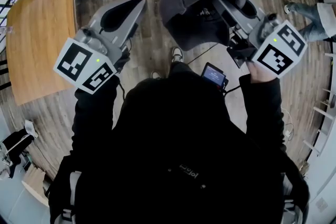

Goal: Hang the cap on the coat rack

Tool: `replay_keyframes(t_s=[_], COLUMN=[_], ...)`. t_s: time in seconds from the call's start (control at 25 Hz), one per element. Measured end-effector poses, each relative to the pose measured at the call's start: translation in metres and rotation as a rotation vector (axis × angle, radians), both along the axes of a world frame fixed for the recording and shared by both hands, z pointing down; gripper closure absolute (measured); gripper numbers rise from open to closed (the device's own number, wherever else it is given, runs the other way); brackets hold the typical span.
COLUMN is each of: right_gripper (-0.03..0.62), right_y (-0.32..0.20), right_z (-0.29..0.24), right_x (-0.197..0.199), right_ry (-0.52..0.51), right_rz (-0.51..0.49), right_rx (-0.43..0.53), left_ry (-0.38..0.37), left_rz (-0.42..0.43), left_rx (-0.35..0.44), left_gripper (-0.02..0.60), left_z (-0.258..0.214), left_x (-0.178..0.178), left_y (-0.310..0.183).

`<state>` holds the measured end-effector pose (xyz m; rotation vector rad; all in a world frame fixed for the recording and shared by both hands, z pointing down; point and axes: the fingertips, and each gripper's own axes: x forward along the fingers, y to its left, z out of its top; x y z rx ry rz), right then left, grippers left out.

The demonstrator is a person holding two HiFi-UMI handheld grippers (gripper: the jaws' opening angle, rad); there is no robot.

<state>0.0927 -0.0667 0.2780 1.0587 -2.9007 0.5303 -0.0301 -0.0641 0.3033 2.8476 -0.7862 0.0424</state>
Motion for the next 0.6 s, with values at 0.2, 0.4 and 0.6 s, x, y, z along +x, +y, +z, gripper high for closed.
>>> replay_keyframes(t_s=[0.2, 0.4, 0.6], right_gripper=[0.569, 0.569, 0.569], right_y=[0.029, 0.031, 0.033], right_z=[0.006, 0.019, 0.008], right_x=[-0.017, -0.014, -0.022], right_ry=[-0.007, -0.022, -0.045], right_rz=[-0.002, -0.026, -0.05], right_rx=[-0.026, -0.043, -0.035], left_ry=[0.018, 0.026, 0.018], left_rz=[0.007, -0.025, -0.058], left_rx=[-0.029, -0.058, -0.054], left_gripper=[0.58, 0.58, 0.58], left_z=[0.004, 0.015, 0.002], left_x=[-0.014, -0.015, -0.025], left_y=[0.036, 0.042, 0.044])
